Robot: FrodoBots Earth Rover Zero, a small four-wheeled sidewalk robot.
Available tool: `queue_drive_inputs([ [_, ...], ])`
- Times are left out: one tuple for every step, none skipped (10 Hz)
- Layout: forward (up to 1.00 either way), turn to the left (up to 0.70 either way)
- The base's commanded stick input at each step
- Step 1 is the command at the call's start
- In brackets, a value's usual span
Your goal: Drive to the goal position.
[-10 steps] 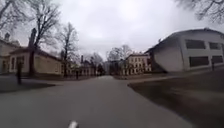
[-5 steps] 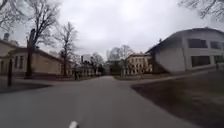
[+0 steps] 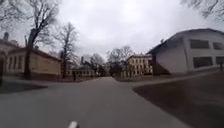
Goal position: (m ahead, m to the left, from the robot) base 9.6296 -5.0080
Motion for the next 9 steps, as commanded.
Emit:
queue_drive_inputs([
  [1.00, 0.41],
  [1.00, 0.40],
  [1.00, 0.01],
  [1.00, 0.01],
  [1.00, 0.01],
  [1.00, 0.01],
  [1.00, 0.01],
  [1.00, 0.01],
  [1.00, 0.01],
])
